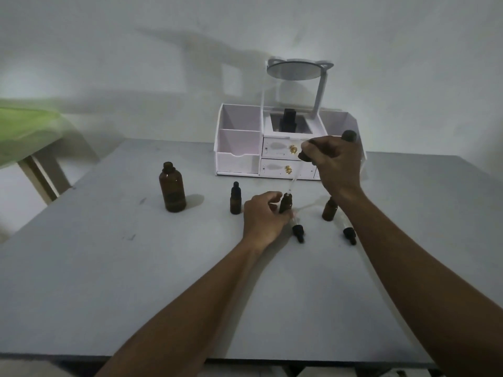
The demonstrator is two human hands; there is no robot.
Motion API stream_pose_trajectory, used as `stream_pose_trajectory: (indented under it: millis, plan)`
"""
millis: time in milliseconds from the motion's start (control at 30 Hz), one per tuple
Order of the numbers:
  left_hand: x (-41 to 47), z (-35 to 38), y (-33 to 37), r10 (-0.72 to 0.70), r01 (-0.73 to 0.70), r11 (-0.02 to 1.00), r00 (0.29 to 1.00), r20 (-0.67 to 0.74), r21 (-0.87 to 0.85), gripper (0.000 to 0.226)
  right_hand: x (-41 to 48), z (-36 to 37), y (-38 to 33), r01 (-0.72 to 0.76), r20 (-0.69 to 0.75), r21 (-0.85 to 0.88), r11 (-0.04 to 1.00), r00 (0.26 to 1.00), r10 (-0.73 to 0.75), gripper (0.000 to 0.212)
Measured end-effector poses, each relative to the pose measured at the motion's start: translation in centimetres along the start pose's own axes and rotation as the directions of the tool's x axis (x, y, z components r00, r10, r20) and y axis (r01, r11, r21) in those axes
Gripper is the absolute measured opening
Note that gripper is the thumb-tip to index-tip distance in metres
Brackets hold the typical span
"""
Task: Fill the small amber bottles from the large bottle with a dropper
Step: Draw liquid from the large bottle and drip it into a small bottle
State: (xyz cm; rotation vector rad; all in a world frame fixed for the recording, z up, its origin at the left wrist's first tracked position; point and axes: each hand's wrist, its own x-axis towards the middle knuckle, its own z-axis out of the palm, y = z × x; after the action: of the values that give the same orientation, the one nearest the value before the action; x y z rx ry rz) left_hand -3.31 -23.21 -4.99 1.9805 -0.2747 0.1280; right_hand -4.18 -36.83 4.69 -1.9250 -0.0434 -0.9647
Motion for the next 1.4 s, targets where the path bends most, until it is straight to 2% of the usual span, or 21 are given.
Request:
stream_pose_trajectory:
  millis: [200,633,833,933,1033,1233,1300,1367,1400]
  plan:
    - [0.1,0.0,0.0,0.042,-0.041,0.999,0.999,-0.02,0.025,0.033,0.0,0.5,0.4,0.03,0.023,-0.04,0.999,0.999,-0.029,0.007]
    - [0.1,0.0,0.0,0.003,-0.002,0.998,1.0,-0.018,0.059,0.033,-0.2,0.4,1.0,-0.015,0.037,0.002,1.0,0.999,0.015,0.006]
    - [0.0,-0.2,0.1,0.008,-0.008,0.999,1.0,-0.005,0.042,0.036,-0.2,0.5,0.3,0.017,0.055,-0.014,1.0,0.998,-0.017,0.002]
    - [-0.3,-0.5,0.1,-0.01,0.01,1.0,1.0,0.026,-0.016,0.05,0.0,0.4,-0.8,0.049,0.026,-0.019,0.999,0.998,-0.049,0.003]
    - [-1.0,-1.7,0.1,-0.036,0.04,0.997,0.997,0.073,-0.06,0.062,0.5,0.6,-2.2,0.074,-0.005,0.028,0.997,0.997,-0.074,0.005]
    - [-3.0,-7.3,-1.8,-0.094,0.101,0.994,0.987,0.13,-0.048,0.037,0.9,3.9,-5.5,0.076,0.008,0.203,0.976,0.997,-0.079,0.007]
    - [-3.6,-10.0,-2.9,-0.095,0.098,0.994,0.994,0.06,-0.05,0.027,0.5,5.8,-6.8,0.044,0.064,0.278,0.96,0.996,-0.064,0.008]
    - [-4.2,-12.8,-4.2,-0.077,0.066,0.994,0.986,-0.147,-0.082,0.016,0.1,8.0,-7.8,0.01,0.122,0.321,0.947,0.991,-0.052,0.011]
    - [-4.4,-14.1,-4.7,-0.066,0.043,0.995,0.959,-0.277,-0.088,0.016,-0.1,8.9,-8.2,-0.001,0.141,0.336,0.942,0.989,-0.049,0.012]
